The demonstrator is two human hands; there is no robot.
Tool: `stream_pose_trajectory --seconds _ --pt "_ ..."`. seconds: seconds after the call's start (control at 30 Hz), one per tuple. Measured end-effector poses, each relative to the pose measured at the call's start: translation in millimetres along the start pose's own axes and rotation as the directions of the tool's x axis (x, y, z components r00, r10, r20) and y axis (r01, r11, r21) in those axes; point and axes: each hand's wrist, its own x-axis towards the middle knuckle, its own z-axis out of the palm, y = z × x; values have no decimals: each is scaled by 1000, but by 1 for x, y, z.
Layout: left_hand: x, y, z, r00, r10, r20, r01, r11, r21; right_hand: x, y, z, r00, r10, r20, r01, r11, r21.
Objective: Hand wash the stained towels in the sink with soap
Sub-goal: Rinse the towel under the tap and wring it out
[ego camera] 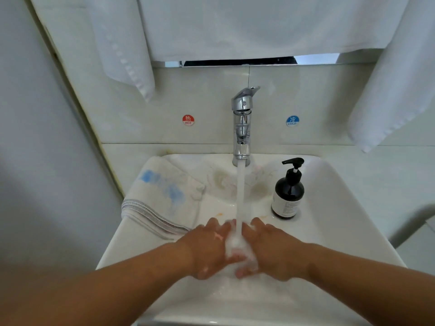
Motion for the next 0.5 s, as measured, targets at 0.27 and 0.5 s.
stream_pose_trajectory --seconds 0.27,0.5 --pt "28 -20 9 970 -105 -218 103 994 -20 10 10 -12 990 35 -137 -25 997 75" --pt "8 -30 -10 982 -163 -93 125 937 -325 -11 6 -15 999 49 10 -50 983 179"
